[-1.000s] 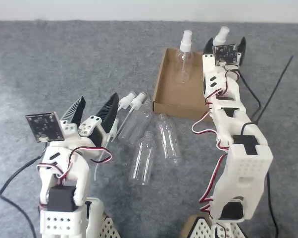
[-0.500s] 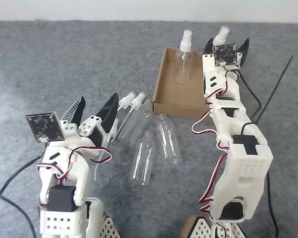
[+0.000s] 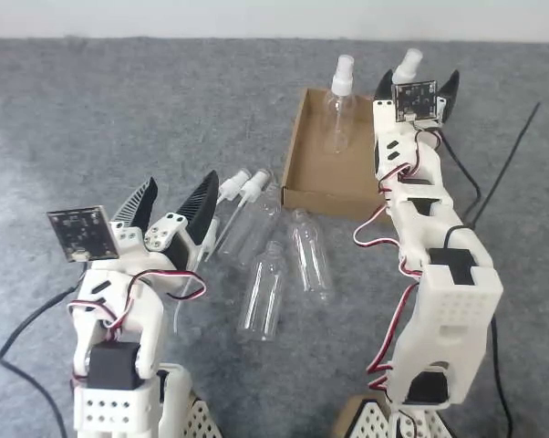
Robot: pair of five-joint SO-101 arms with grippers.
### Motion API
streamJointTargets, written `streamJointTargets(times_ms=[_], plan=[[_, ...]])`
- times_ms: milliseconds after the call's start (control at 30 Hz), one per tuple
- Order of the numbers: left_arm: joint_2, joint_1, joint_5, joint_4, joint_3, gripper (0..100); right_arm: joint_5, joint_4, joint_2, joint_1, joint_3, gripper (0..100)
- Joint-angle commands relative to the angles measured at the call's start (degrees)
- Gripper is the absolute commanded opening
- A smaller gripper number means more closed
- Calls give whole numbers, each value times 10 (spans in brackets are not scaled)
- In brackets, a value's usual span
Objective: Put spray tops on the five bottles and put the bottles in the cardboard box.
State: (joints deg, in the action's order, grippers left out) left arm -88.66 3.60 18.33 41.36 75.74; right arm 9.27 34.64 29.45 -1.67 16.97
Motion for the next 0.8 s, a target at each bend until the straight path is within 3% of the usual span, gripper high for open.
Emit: streamJointTargets(times_ms=[0,433,600,767], plan=[[2,-2,-2,-14,-2,298,5,-7,-8,1,-22,366],[2,-2,-2,-14,-2,298,1,-7,-7,1,-22,367],[2,-2,-2,-14,-2,298,2,-7,-7,1,-20,446],[1,-2,-2,-14,-2,298,1,-7,-7,1,-21,446]])
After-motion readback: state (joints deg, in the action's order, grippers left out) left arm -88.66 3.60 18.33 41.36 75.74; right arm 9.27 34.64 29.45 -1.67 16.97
